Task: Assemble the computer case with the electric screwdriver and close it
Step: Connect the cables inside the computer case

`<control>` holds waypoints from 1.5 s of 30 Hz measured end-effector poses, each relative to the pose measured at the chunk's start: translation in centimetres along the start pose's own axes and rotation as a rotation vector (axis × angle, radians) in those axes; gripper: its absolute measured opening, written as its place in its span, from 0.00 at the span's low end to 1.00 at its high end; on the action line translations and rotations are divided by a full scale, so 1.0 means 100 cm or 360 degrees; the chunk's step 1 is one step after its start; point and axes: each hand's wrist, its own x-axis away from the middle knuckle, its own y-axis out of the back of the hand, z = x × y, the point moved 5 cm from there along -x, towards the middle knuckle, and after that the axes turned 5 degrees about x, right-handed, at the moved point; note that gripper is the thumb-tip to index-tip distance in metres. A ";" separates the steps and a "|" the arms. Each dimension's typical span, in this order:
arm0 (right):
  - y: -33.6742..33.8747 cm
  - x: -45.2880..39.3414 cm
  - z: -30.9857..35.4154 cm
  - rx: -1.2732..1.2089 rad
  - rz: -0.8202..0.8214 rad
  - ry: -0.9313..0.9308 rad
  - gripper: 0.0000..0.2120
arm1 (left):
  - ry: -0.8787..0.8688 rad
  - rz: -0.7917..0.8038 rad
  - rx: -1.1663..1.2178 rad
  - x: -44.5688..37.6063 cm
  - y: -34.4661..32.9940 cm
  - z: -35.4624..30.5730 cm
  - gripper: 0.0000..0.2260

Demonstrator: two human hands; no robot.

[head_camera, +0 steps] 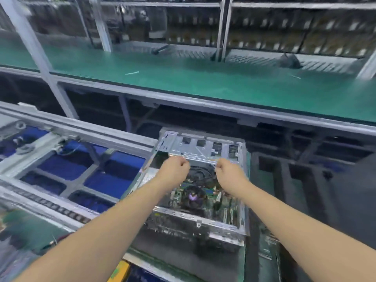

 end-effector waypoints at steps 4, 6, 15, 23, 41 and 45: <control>0.009 -0.014 -0.034 -0.0019 -0.0039 -0.0141 0.11 | 0.0092 0.0404 -0.0381 -0.030 -0.040 0.004 0.18; 0.012 -0.018 -0.039 -0.0097 -0.0099 -0.0155 0.12 | 0.0195 0.0650 -0.0457 -0.039 -0.054 0.015 0.36; 0.014 -0.027 -0.040 -0.0202 -0.0112 -0.0279 0.11 | 0.0062 0.0769 -0.0756 -0.093 -0.079 0.049 0.33; 0.010 -0.020 -0.019 0.0133 0.0039 -0.0321 0.10 | 0.0039 0.0845 -0.1144 -0.120 -0.092 0.055 0.18; -0.076 -0.027 0.020 -0.0100 0.0567 -0.0907 0.09 | 0.0303 0.1104 -0.1040 -0.132 -0.108 0.063 0.20; -0.085 -0.033 0.014 -0.0152 0.0524 -0.0942 0.08 | 0.0334 0.1018 -0.1004 -0.129 -0.109 0.063 0.20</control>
